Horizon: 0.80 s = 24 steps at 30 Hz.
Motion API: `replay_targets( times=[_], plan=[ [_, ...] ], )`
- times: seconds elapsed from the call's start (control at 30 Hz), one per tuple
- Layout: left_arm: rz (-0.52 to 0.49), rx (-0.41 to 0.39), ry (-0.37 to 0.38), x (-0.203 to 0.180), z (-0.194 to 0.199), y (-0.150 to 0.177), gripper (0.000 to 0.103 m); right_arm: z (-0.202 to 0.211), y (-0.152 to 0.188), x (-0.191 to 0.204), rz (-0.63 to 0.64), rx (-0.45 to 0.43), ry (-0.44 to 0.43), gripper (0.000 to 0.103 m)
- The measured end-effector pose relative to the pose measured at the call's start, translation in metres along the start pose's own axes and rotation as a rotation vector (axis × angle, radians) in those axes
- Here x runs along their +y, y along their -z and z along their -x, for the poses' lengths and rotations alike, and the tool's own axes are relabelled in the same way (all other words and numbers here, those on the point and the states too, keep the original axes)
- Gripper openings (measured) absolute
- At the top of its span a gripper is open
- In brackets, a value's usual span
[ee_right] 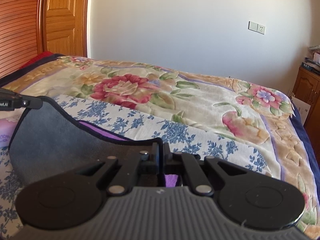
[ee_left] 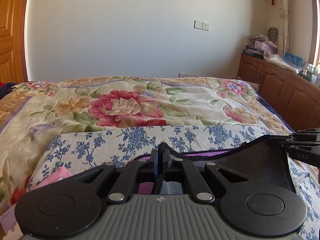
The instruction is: Fold towel
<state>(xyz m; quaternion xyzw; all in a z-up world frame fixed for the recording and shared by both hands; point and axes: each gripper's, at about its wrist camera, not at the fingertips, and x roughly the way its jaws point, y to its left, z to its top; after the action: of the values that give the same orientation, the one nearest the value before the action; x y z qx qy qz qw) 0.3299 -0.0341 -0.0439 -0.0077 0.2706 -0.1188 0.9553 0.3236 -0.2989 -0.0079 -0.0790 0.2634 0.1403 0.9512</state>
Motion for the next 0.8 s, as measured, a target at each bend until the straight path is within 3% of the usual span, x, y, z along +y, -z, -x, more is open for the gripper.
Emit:
replay_targets(
  times=[0.47, 0.8],
  plan=[
    [-0.009, -0.033, -0.043, -0.004, -0.027, -0.011, 0.005, -0.021, -0.008, -0.005, 0.05, -0.013, 0.042, 0.004],
    [-0.029, -0.026, -0.06, -0.005, -0.049, -0.013, 0.005, -0.049, -0.002, -0.009, 0.06, 0.023, 0.071, 0.004]
  ],
)
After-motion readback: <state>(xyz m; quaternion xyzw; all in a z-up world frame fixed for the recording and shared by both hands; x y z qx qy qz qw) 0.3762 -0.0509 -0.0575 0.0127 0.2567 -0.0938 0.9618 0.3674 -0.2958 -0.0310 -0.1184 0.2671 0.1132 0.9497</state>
